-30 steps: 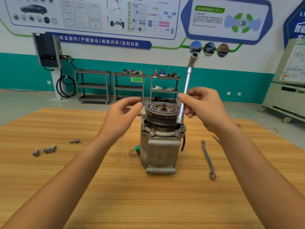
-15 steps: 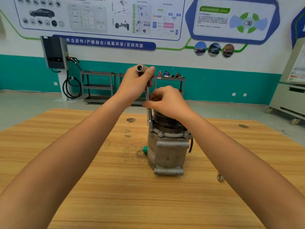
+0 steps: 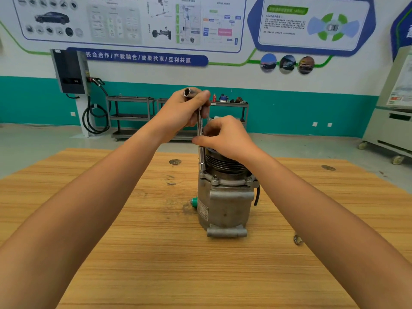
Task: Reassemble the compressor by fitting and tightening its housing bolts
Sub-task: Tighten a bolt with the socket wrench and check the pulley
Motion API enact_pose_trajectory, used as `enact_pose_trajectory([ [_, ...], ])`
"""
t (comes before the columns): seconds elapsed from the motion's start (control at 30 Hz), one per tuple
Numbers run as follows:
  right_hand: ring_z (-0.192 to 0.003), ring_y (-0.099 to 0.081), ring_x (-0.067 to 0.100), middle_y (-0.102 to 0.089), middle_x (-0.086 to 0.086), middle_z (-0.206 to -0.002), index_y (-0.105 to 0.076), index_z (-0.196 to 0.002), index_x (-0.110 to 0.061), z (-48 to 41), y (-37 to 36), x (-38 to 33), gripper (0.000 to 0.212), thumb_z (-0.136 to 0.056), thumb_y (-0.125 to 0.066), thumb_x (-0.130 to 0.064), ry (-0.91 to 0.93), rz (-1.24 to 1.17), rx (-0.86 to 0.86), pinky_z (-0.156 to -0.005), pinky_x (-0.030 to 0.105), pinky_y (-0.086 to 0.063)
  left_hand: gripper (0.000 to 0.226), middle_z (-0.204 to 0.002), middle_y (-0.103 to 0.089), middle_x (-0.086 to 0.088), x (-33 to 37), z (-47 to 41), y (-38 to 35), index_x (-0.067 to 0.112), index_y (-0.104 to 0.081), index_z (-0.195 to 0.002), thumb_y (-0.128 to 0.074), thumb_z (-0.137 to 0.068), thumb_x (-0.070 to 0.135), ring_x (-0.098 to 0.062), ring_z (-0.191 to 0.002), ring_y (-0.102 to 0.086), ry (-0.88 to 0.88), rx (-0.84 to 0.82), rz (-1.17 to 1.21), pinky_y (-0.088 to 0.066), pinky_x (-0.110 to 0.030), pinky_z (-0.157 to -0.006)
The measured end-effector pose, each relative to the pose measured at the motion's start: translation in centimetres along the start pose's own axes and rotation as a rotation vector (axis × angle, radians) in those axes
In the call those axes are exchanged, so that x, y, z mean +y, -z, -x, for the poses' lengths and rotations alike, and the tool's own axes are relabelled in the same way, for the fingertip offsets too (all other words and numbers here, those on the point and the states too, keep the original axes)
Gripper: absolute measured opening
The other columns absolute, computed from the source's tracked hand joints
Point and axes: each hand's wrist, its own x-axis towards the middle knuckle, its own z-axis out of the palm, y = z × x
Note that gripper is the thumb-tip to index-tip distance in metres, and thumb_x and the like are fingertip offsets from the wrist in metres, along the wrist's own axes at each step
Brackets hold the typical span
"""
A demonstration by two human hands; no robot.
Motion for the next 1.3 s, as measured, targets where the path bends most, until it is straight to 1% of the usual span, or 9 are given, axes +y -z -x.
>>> enact_pose_trajectory([
  [0.17, -0.065, -0.049, 0.006, -0.054, -0.008, -0.063, -0.061, -0.067, -0.018, -0.1, 0.3, -0.3, 0.026, -0.079, -0.072, -0.038, -0.023, 0.069, -0.069, -0.068, 0.035, -0.042, 0.025, -0.056, -0.054, 0.007, -0.2, -0.5, -0.2, 0.015, -0.052, -0.077, -0.043, -0.099, 0.022, -0.004, -0.039, -0.035, 0.061, -0.074, 0.067, -0.031, -0.013, -0.041],
  [0.37, -0.052, -0.043, 0.006, -0.044, -0.002, -0.057, -0.053, -0.057, -0.011, 0.5, 1.5, -0.4, 0.040, -0.083, -0.068, -0.038, -0.056, -0.009, -0.240, -0.051, 0.021, -0.033, 0.028, -0.049, -0.044, 0.003, -0.1, -0.2, -1.0, 0.015, -0.052, -0.064, -0.039, -0.087, 0.025, -0.007, -0.038, -0.028, 0.115, -0.206, 0.283, -0.034, -0.017, -0.043],
  [0.47, -0.074, -0.057, 0.017, -0.064, 0.011, -0.079, -0.068, -0.088, -0.002, 1.0, 1.5, -0.5, 0.032, -0.090, -0.060, -0.032, -0.046, -0.077, -0.303, -0.071, 0.031, -0.044, 0.024, -0.058, -0.056, 0.004, 0.1, 0.0, -0.6, 0.015, -0.057, -0.078, -0.042, -0.092, 0.027, -0.005, -0.044, -0.039, 0.224, -0.124, 0.260, -0.040, -0.017, -0.048],
  [0.6, -0.062, -0.046, 0.004, -0.053, -0.007, -0.060, -0.061, -0.067, -0.017, 0.7, 0.5, -0.4, 0.031, -0.089, -0.060, -0.040, -0.037, 0.085, -0.161, -0.093, 0.044, -0.035, 0.020, -0.092, -0.066, 0.005, 0.4, 0.3, -1.3, 0.021, -0.058, -0.106, -0.054, -0.092, 0.034, -0.003, -0.076, -0.057, 0.174, 0.286, -0.080, -0.048, -0.022, -0.068],
  [0.73, -0.076, -0.048, 0.005, -0.048, -0.016, -0.061, -0.044, -0.058, -0.031, 0.5, -0.3, -1.3, 0.036, -0.087, -0.058, -0.048, -0.035, 0.318, -0.032, -0.110, 0.060, -0.007, 0.029, -0.071, -0.058, -0.002, 1.5, 0.3, -3.7, 0.010, -0.059, -0.080, -0.050, -0.093, 0.035, -0.011, -0.064, -0.052, 0.044, 0.274, -0.256, -0.041, -0.026, -0.062],
  [0.83, -0.084, -0.054, 0.010, -0.061, -0.010, -0.075, -0.059, -0.077, -0.028, 0.8, 0.5, -1.5, 0.016, -0.089, -0.057, -0.038, -0.008, 0.034, -0.145, -0.107, 0.055, -0.028, 0.035, -0.068, -0.043, -0.012, 2.0, -0.1, -4.2, 0.010, -0.050, -0.071, -0.052, -0.092, 0.037, -0.016, -0.060, -0.040, 0.022, 0.254, -0.289, -0.034, -0.027, -0.057],
  [0.93, -0.099, -0.061, 0.026, -0.068, 0.013, -0.104, -0.065, -0.105, -0.008, 1.0, 1.3, -1.4, 0.022, -0.095, -0.050, -0.022, -0.027, -0.115, -0.193, -0.092, 0.044, -0.046, 0.036, -0.063, -0.043, -0.010, 2.1, -0.1, -3.7, 0.014, -0.045, -0.061, -0.051, -0.092, 0.032, -0.010, -0.052, -0.043, 0.036, 0.199, -0.184, -0.037, -0.018, -0.052],
  [1.1, -0.090, -0.060, 0.015, -0.070, -0.006, -0.077, -0.067, -0.085, -0.021, 1.1, 0.6, -1.0, 0.015, -0.092, -0.056, -0.028, 0.036, -0.012, -0.009, -0.105, 0.055, -0.027, 0.019, -0.080, -0.064, 0.006, 1.5, 0.6, -2.5, 0.017, -0.061, -0.082, -0.047, -0.095, 0.020, -0.006, -0.078, -0.064, 0.052, -0.016, 0.225, -0.051, -0.021, -0.070],
  [1.3, -0.077, -0.049, 0.010, -0.052, -0.016, -0.061, -0.052, -0.070, -0.028, 1.0, 0.0, -1.3, 0.023, -0.091, -0.057, -0.036, 0.018, 0.137, 0.084, -0.108, 0.053, -0.019, 0.018, -0.067, -0.059, 0.005, 1.4, 0.8, -3.6, 0.018, -0.060, -0.073, -0.060, -0.090, 0.022, -0.006, -0.067, -0.059, 0.056, 0.271, 0.266, -0.049, -0.027, -0.063],
])
